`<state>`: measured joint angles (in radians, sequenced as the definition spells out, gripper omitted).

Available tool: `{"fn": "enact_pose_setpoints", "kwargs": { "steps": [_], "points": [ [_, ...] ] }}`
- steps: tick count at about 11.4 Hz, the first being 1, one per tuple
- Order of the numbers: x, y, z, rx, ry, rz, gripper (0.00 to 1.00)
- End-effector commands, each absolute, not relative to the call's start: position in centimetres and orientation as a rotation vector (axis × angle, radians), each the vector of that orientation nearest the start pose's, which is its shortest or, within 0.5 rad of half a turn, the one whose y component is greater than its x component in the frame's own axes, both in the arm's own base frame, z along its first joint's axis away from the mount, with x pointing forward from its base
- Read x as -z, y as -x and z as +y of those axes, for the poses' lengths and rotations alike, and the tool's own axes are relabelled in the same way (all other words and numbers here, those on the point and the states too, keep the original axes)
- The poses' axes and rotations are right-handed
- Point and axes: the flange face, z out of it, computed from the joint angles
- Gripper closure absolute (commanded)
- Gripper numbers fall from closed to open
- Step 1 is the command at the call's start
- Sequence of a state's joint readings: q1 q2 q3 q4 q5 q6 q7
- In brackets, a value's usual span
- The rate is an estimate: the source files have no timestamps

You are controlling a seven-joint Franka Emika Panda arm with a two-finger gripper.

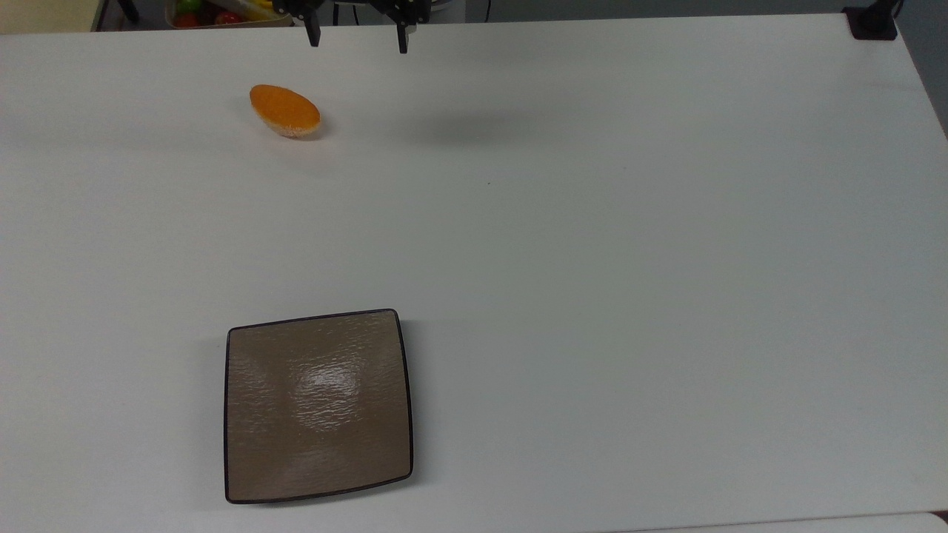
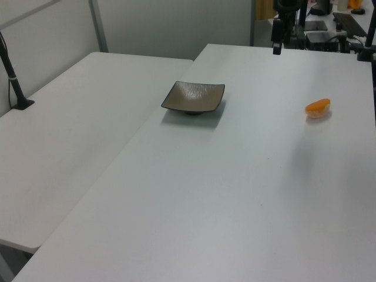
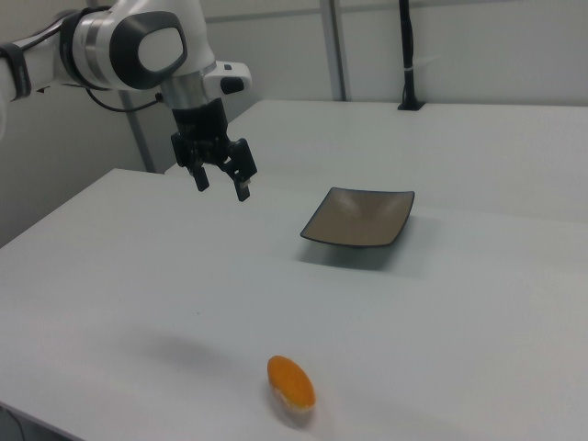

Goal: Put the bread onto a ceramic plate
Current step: 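Move the open gripper toward the orange bread roll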

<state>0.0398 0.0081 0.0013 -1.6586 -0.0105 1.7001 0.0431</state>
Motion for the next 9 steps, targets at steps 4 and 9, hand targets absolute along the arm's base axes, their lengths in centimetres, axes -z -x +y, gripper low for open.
{"fn": "enact_pose_setpoints", "kwargs": {
  "steps": [4, 9],
  "points": [
    [-58.9, -52.0, -1.8, 0.015, 3.135, -0.631, 0.00],
    [-54.6, -47.6, -7.5, -0.124, 3.052, -1.129, 0.00]
  ]
}}
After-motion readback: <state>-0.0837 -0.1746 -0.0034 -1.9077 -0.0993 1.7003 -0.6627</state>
